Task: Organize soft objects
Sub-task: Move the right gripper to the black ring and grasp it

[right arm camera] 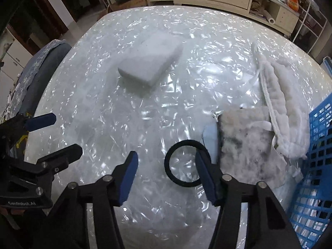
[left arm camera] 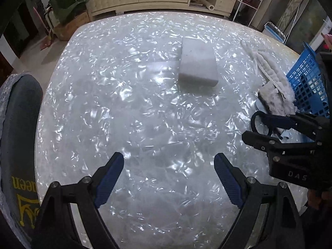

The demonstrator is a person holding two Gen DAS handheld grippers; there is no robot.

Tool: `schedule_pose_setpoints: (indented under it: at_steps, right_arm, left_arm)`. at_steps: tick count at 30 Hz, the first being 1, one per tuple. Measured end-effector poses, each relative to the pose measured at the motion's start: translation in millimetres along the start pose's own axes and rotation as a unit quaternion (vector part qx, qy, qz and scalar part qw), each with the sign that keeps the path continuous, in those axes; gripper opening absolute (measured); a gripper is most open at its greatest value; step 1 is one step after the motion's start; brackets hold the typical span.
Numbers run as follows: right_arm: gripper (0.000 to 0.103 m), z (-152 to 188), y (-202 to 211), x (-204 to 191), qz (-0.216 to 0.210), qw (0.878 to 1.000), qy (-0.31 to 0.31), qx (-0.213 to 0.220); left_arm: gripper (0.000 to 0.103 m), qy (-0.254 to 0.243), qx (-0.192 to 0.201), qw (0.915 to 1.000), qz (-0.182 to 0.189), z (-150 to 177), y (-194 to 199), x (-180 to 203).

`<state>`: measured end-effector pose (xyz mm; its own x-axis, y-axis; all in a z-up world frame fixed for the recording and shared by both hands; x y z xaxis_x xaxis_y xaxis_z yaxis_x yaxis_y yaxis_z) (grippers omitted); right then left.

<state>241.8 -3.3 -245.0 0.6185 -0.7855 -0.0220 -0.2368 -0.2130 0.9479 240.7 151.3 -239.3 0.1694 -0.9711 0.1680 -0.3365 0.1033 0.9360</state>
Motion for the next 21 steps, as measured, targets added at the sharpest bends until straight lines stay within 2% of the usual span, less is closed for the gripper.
schedule_pose_setpoints:
  at_steps: [7, 9, 11, 21]
  right_arm:
    - [0.035, -3, -3, -6, 0.023, 0.999, 0.028, -0.002]
    - [0.026, -4, -5, -8, 0.035, 0.999, 0.038, -0.003]
    - [0.007, -5, -6, -12, 0.03, 0.999, 0.042, 0.001]
    - [0.004, 2, 0, -17, 0.031, 0.999, 0.034, 0.0]
  left_arm:
    - [0.088, -0.006, 0.006, 1.0, 0.004, -1, 2, 4]
    - [0.088, -0.006, 0.006, 1.0, 0.005, -2, 2, 5]
    - [0.088, -0.006, 0.006, 0.9999, 0.006, -1, 2, 5]
    - [0.088, -0.01, 0.016, 0.9997, 0.018, -1, 10, 9]
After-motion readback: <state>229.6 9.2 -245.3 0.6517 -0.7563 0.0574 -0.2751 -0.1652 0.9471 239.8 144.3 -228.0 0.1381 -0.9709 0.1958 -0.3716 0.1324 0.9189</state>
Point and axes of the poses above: each gripper's, at about its wrist camera, not at the fingertips, and y roughly against the way its jaws point, x to its right, z to its underside, the point moved 6 cm from there along -y, roughly the way its jaws point, and after that the axes turned 15 degrees about y, right-handed, at the moved point
